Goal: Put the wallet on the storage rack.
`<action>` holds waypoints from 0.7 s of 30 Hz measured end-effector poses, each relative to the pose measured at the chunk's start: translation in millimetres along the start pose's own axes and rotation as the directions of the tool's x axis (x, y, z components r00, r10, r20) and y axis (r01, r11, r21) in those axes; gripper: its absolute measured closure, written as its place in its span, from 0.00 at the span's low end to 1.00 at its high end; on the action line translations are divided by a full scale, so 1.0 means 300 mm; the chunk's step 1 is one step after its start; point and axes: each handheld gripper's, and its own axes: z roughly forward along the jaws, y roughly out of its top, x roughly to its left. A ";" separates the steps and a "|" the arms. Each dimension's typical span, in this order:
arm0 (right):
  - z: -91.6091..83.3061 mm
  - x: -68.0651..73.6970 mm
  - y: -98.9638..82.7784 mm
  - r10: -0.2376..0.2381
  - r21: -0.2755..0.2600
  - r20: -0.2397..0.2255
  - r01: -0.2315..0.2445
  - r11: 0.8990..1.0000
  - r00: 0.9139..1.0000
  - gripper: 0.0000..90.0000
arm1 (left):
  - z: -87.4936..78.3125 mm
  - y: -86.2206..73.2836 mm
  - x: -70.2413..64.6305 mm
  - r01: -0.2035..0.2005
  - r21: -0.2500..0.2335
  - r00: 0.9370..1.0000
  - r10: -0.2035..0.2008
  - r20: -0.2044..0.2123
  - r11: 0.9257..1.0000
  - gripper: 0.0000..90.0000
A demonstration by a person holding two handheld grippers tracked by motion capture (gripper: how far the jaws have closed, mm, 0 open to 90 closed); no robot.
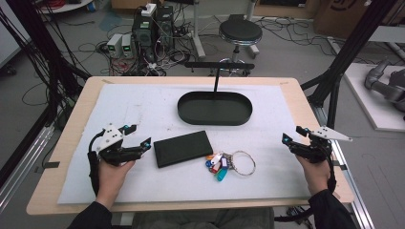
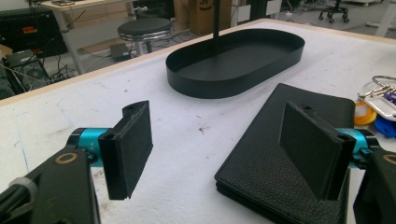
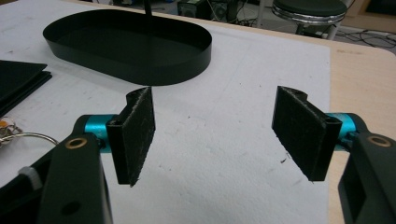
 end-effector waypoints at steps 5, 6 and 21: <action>0.008 -0.012 0.000 0.009 0.001 0.007 -0.009 1.000 1.000 0.33 | -0.001 0.007 -0.014 -0.037 0.008 0.999 0.037 0.013 0.999 0.29; 0.009 -0.013 0.000 0.010 0.001 0.008 -0.010 1.000 1.000 0.33 | -0.001 0.009 -0.017 -0.040 0.004 0.999 0.040 0.012 0.999 0.29; 0.020 -0.025 -0.001 0.022 0.011 0.008 -0.023 1.000 1.000 0.33 | -0.010 0.019 -0.059 -0.125 0.024 0.990 0.123 0.067 0.992 0.29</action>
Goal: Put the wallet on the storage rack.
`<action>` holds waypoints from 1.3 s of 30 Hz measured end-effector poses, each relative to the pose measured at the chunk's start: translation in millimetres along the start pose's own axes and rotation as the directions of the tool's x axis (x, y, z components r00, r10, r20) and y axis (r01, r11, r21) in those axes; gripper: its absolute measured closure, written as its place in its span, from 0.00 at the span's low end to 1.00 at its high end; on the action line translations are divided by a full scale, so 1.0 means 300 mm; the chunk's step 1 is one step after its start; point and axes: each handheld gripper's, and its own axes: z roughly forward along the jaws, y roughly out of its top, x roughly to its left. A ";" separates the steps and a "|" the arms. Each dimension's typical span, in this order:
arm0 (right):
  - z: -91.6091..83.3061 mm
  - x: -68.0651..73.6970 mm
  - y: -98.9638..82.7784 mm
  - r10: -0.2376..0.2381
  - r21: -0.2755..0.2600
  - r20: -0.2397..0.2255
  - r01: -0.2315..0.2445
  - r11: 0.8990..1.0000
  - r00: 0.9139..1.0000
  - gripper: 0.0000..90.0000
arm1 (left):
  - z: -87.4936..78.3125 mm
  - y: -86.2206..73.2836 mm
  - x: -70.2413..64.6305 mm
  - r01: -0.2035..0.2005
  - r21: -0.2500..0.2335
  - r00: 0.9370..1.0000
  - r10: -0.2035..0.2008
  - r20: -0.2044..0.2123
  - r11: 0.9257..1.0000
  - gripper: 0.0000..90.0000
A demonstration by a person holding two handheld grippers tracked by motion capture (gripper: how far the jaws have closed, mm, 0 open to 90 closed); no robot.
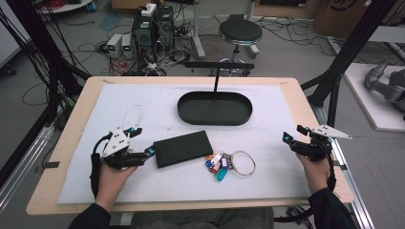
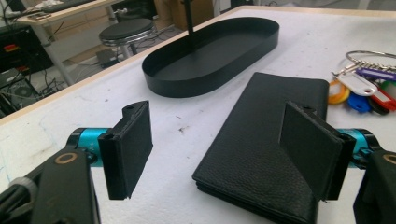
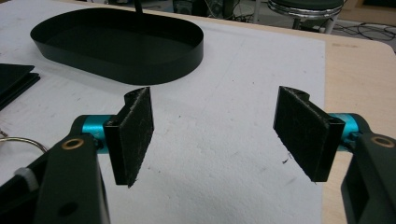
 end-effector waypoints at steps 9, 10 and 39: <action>0.009 -0.004 0.002 0.005 -0.001 0.004 -0.005 1.000 1.000 0.33 | 0.005 -0.012 -0.030 -0.043 0.028 0.998 0.041 0.050 0.999 0.29; 0.011 -0.005 0.002 -0.004 -0.003 0.007 0.004 1.000 1.000 0.33 | 0.006 -0.014 -0.032 -0.044 0.027 0.998 0.043 0.053 0.999 0.29; 0.020 0.004 0.004 -0.007 0.009 0.002 0.007 1.000 1.000 0.33 | 0.109 -0.090 -0.150 -0.398 0.235 0.909 0.346 0.234 0.887 0.51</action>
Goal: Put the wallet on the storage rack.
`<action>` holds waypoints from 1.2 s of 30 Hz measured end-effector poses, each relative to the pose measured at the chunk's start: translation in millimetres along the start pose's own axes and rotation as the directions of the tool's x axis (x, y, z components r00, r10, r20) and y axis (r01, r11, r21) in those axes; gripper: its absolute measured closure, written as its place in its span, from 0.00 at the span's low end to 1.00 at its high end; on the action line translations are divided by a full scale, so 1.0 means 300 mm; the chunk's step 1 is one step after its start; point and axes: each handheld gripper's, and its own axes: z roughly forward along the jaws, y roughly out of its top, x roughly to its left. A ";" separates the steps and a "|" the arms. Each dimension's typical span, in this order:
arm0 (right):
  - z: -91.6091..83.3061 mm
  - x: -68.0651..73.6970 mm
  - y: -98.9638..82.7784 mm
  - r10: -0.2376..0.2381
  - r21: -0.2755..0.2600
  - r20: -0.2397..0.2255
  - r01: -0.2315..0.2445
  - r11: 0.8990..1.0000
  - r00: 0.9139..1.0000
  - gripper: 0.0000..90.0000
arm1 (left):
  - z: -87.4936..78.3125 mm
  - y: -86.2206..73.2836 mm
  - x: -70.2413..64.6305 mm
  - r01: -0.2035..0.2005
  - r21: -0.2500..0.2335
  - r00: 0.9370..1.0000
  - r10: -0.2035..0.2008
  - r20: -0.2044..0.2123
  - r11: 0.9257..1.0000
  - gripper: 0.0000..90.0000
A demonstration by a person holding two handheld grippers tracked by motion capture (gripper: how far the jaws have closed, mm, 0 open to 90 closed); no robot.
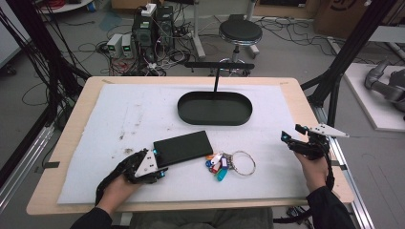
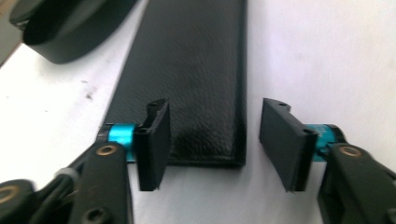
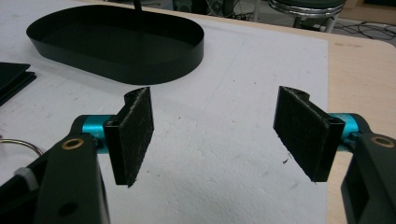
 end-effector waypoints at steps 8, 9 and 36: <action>0.000 0.000 0.000 -0.003 0.004 0.001 0.003 1.000 1.000 0.32 | -0.010 0.011 0.007 -0.039 0.009 0.999 0.039 0.006 0.999 0.73; 0.000 0.002 0.000 -0.001 0.003 0.002 0.001 1.000 1.000 0.32 | -0.013 0.015 0.007 -0.043 0.008 0.999 0.043 0.010 0.999 0.76; -0.003 0.018 0.009 -0.007 -0.016 -0.008 0.007 1.000 1.000 0.33 | -0.130 -0.022 0.129 0.414 -0.362 0.910 -0.387 0.148 0.835 0.88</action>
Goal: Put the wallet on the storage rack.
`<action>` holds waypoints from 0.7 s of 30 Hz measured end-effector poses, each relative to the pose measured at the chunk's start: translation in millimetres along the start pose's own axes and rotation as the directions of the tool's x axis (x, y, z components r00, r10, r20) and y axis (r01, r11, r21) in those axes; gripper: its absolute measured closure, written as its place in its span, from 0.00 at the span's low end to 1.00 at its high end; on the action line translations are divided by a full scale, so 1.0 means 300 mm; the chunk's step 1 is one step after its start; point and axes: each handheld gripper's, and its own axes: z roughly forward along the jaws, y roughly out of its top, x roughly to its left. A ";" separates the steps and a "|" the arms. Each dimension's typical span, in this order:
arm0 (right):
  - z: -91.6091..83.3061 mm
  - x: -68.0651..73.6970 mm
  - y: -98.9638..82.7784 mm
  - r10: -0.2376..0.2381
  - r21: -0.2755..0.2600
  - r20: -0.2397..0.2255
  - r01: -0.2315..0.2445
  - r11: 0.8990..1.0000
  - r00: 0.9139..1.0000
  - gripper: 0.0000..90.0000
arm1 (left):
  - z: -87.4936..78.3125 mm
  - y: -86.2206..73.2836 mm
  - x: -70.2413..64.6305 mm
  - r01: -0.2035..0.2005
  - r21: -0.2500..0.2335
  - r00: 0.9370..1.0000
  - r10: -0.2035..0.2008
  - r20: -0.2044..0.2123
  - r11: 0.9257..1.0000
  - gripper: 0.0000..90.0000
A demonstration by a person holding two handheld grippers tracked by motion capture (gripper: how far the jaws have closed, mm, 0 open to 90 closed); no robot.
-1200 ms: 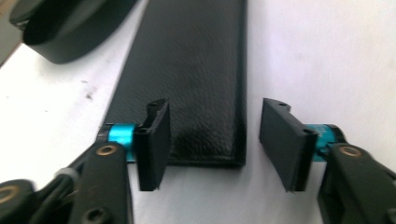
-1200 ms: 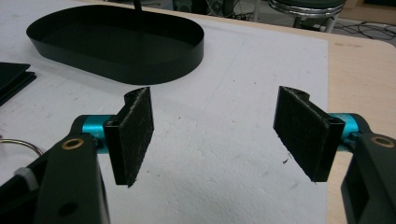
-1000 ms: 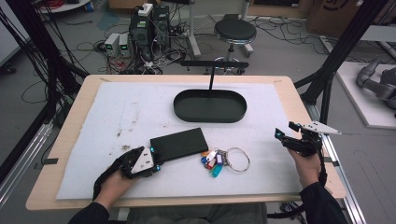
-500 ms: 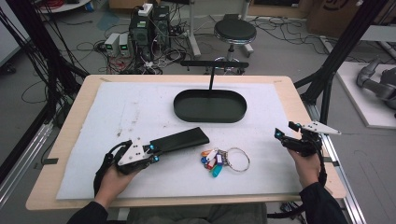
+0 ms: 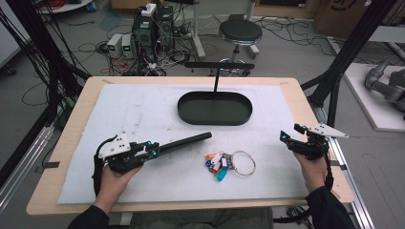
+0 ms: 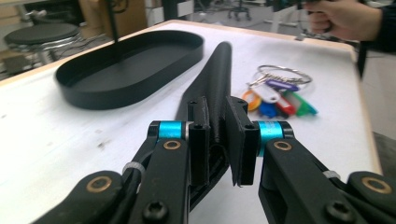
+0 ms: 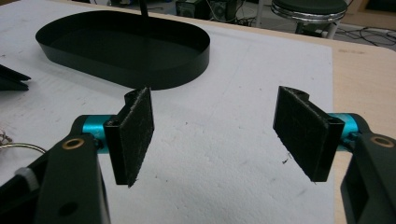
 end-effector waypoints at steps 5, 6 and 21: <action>0.003 0.001 0.000 -0.002 0.004 -0.001 0.002 1.000 1.000 0.33 | -0.001 -0.001 0.011 0.003 -0.023 0.999 -0.004 -0.051 1.000 0.87; 0.004 0.002 0.000 -0.001 0.005 -0.001 0.001 1.000 1.000 0.33 | 0.000 -0.001 0.013 0.002 -0.024 0.998 -0.003 -0.062 1.000 0.86; 0.012 0.009 0.000 0.003 0.014 -0.006 -0.002 1.000 1.000 0.33 | 0.008 -0.008 0.053 0.025 -0.048 0.988 -0.032 -0.152 0.999 0.60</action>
